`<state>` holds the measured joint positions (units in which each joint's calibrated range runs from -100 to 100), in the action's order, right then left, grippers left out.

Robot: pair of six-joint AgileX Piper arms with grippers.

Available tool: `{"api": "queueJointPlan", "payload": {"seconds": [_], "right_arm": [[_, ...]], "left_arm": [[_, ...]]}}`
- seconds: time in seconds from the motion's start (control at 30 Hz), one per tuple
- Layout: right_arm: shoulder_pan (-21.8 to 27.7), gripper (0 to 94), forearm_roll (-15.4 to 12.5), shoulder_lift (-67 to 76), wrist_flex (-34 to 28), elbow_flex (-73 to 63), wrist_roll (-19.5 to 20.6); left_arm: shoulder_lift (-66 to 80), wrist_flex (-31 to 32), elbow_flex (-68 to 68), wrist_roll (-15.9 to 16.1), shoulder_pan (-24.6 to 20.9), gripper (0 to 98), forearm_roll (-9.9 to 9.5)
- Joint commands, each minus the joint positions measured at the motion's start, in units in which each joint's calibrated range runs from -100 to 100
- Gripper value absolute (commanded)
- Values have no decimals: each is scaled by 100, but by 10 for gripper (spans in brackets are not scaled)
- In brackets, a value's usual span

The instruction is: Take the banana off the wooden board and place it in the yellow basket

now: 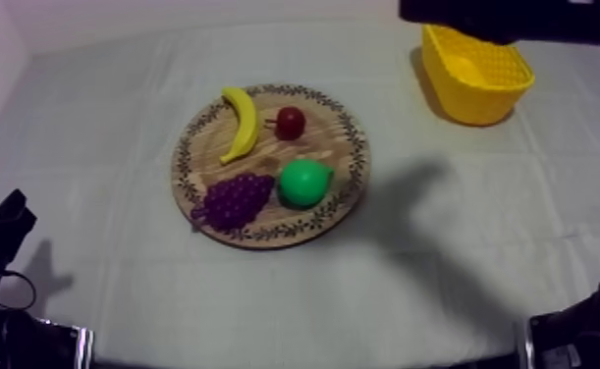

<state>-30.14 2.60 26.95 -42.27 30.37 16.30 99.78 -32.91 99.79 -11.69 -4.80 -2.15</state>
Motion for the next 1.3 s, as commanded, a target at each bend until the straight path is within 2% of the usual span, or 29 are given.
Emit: {"api": "queueJointPlan", "payload": {"seconds": [0.0, 0.1, 0.33, 0.6, 0.7, 0.97, 1.03, 1.13, 1.27], "right_arm": [[-160, 16, 184, -496, -2, -149, 159], [-362, 16, 430, -951, 19, -369, 374], [-651, 18, 719, -1840, 116, -780, 670], [-789, 106, 1029, -2550, 464, -855, 1013], [-806, 193, 1075, -2646, 619, -822, 1043], [-783, 606, 1279, -2824, 747, -958, 1162], [-747, 678, 1328, -2865, 774, -1001, 1190], [-691, 720, 1347, -2922, 809, -1057, 1184], [-663, 704, 1416, -3040, 857, -1096, 1204]], "left_arm": [[5, 0, -1, 1, -1, 1, -3], [5, 0, -1, 2, -1, 1, -3], [5, 0, -1, 2, -1, 1, -3], [5, 0, -1, 0, -1, 1, -3], [5, 0, -1, 0, -1, 1, -3], [5, 0, -1, -1, -1, 1, -3], [5, 0, -1, -1, -1, 1, -3], [5, 0, -1, -1, -1, 1, -3], [5, 0, -1, -1, -1, 1, -3]]}}
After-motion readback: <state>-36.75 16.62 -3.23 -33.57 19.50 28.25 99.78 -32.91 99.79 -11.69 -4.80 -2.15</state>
